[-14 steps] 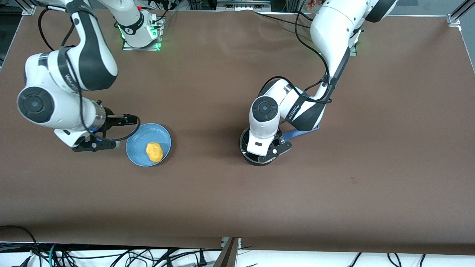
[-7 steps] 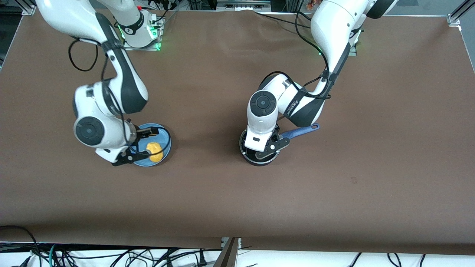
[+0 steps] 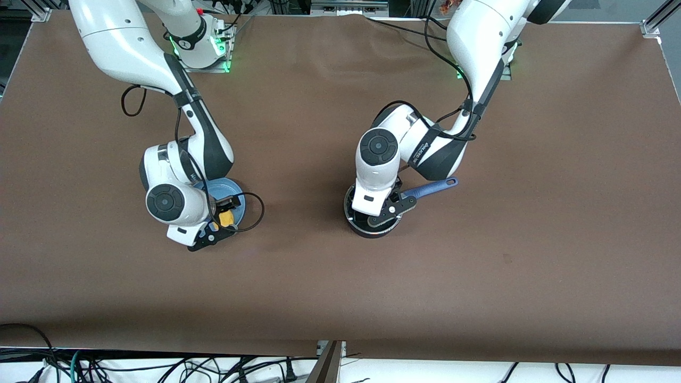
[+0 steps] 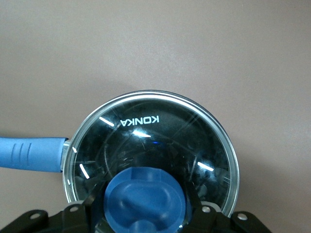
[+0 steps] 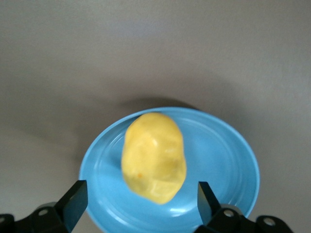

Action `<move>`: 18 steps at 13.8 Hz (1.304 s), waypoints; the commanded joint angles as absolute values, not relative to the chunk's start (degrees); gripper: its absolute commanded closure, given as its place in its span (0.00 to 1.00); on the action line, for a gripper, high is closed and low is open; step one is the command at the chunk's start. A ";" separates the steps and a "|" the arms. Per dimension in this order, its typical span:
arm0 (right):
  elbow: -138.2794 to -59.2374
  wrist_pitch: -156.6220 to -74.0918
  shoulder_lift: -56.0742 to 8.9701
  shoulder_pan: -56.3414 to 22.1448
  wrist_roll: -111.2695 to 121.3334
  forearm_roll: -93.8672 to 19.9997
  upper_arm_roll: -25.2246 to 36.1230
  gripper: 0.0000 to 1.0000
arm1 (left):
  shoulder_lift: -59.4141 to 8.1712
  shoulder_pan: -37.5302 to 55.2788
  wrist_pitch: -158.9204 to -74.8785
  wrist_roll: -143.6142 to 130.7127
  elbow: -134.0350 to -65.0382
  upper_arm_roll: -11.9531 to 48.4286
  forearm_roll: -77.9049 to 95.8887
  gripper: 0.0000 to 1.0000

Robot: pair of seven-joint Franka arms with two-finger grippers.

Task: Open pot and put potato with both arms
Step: 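Lower the right gripper onto the yellow potato and close it, then lift the lid off with the left gripper while the right gripper lifts the potato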

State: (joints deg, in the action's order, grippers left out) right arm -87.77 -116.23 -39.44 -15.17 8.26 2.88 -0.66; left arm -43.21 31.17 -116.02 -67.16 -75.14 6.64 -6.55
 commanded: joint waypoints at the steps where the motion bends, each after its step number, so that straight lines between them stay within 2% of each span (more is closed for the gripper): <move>1: -87.45 -120.22 -41.92 -15.29 9.67 3.78 -0.88 0.00 | -40.61 30.67 -116.37 -67.59 -77.87 7.03 -8.00 0.43; 4: -87.71 -121.73 -42.63 -15.12 9.93 3.69 -0.88 0.00 | -38.33 30.41 -115.84 -65.75 -77.87 6.94 -7.30 0.49; 7: -88.06 -122.25 -43.33 -14.59 10.11 3.17 -0.88 0.00 | -35.43 27.88 -114.35 -60.67 -77.96 6.94 -5.81 0.49; 8: -88.33 -122.52 -43.33 -14.07 10.11 2.99 -0.88 0.04 | -34.46 26.03 -113.04 -56.56 -78.05 6.94 -5.54 0.49; 11: -88.42 -122.17 -43.33 -13.71 10.02 2.81 -0.97 0.59 | -29.64 18.75 -111.62 -38.83 -81.98 6.68 -4.14 0.49; 13: -87.89 -121.47 -42.89 -13.88 9.67 2.20 -1.23 0.85 | -26.38 12.95 -111.71 -23.29 -85.41 5.02 -1.42 0.48; 14: -87.37 -120.59 -42.46 -14.23 9.49 -0.15 -1.23 0.88 | -25.41 11.09 -111.71 -15.02 -86.82 2.83 0.33 0.48; 16: -83.34 -114.82 -42.45 -14.85 7.31 -6.38 -1.32 0.88 | -24.70 9.24 -112.14 0.71 -89.98 -3.48 4.90 0.47; 18: -80.43 -111.54 -42.54 -16.16 1.79 -12.54 -1.32 0.88 | -24.70 6.17 -113.80 12.17 -92.45 -7.36 8.86 0.47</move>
